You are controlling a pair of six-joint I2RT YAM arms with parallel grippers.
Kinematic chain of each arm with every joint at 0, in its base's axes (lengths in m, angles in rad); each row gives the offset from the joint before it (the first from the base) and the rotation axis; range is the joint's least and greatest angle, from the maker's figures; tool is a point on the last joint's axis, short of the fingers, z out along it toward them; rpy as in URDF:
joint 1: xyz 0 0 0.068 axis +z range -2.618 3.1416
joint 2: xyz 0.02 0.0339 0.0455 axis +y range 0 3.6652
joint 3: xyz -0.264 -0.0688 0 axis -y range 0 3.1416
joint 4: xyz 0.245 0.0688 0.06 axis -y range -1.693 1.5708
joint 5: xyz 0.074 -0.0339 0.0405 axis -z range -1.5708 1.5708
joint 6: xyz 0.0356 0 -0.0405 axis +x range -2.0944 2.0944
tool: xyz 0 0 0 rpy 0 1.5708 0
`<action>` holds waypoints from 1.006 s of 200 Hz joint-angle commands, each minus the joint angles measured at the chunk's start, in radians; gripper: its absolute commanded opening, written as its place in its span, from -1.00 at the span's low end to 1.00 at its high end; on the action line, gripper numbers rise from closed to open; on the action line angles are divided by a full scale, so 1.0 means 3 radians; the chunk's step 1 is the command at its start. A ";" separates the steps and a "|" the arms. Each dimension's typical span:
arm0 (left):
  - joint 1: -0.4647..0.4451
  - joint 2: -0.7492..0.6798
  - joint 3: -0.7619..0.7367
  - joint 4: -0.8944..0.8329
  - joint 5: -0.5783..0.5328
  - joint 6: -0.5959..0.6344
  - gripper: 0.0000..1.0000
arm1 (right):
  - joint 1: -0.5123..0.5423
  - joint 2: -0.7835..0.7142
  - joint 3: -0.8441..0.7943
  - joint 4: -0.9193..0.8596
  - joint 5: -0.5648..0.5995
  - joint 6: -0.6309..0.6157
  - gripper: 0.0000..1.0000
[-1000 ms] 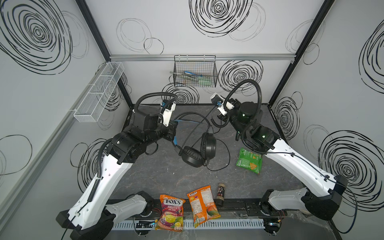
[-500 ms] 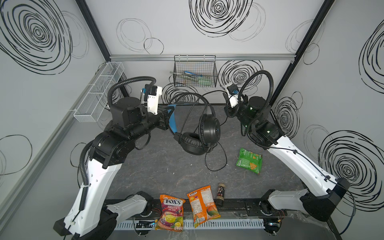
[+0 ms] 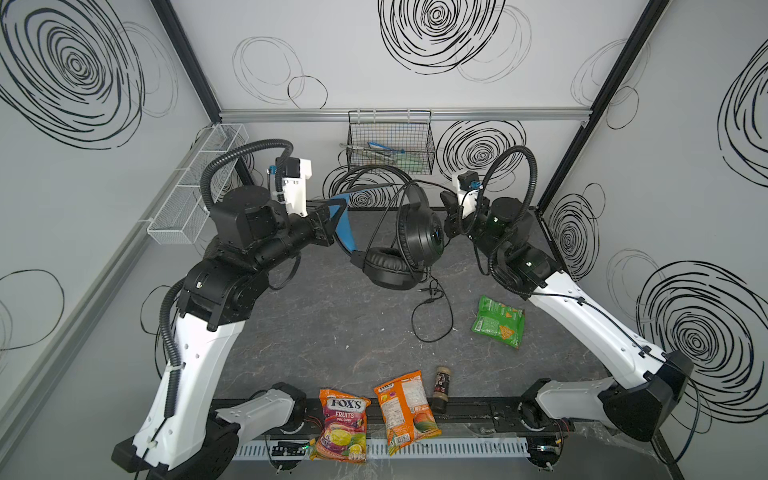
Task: Wrap the headphones
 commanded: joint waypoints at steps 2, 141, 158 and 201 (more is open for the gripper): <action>0.0073 -0.0108 -0.0006 0.0806 0.0386 -0.0479 -1.00 | -0.0022 0.0034 -0.0022 0.0125 -0.0173 0.0211 -1.00; -0.0054 -0.0076 -0.0245 0.1664 0.0002 -0.1554 -1.00 | 0.0390 0.0037 -0.0437 0.0699 -0.1225 0.0674 -0.91; -0.0046 -0.0054 -0.0256 0.1702 -0.0152 -0.1680 -1.00 | 0.0395 0.0074 -0.0461 0.0767 -0.1287 0.0786 -0.92; -0.0043 0.0163 -0.0031 0.1716 -0.0313 -0.1879 -1.00 | 0.0375 0.0099 -0.0532 0.0938 -0.1474 0.0987 -0.93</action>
